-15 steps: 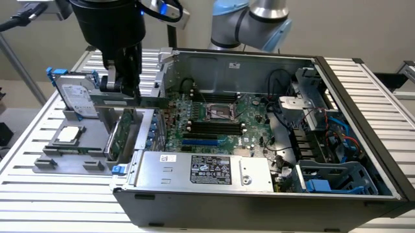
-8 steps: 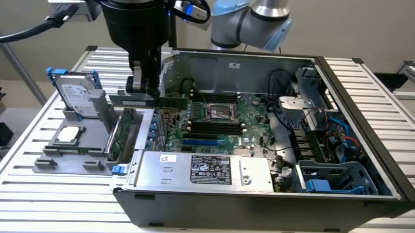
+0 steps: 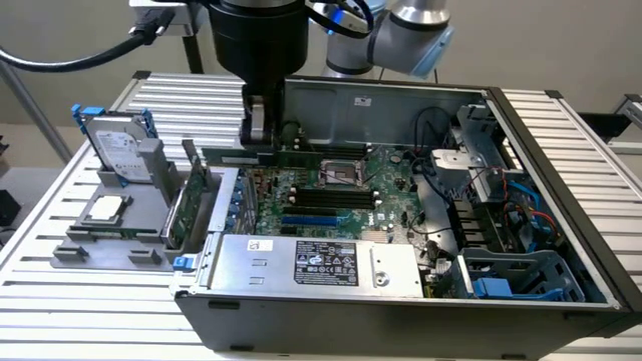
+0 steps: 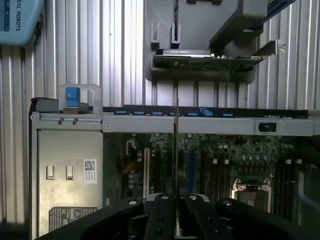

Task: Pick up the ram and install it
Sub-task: 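Pick up the ram and move it above insertion slot, then insert the ram into the slot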

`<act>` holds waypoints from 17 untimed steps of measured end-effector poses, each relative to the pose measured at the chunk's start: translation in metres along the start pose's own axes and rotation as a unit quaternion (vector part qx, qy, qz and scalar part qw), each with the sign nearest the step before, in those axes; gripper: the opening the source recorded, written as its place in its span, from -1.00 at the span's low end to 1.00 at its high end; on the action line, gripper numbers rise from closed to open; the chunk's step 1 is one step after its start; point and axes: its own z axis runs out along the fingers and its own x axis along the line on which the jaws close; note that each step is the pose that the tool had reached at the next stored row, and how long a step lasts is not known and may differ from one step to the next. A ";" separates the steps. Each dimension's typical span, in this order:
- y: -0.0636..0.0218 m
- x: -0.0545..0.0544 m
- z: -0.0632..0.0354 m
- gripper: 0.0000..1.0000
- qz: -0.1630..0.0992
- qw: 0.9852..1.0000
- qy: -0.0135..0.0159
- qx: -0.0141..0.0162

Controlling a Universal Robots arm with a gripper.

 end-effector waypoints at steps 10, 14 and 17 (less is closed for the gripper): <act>-0.0456 -0.004 0.0044 -1.00 0.000 1.000 0.000 -0.005; -0.0631 -0.011 0.0111 -1.00 0.000 1.000 0.000 -0.005; -0.0724 -0.021 0.0169 -1.00 0.000 1.000 0.000 -0.005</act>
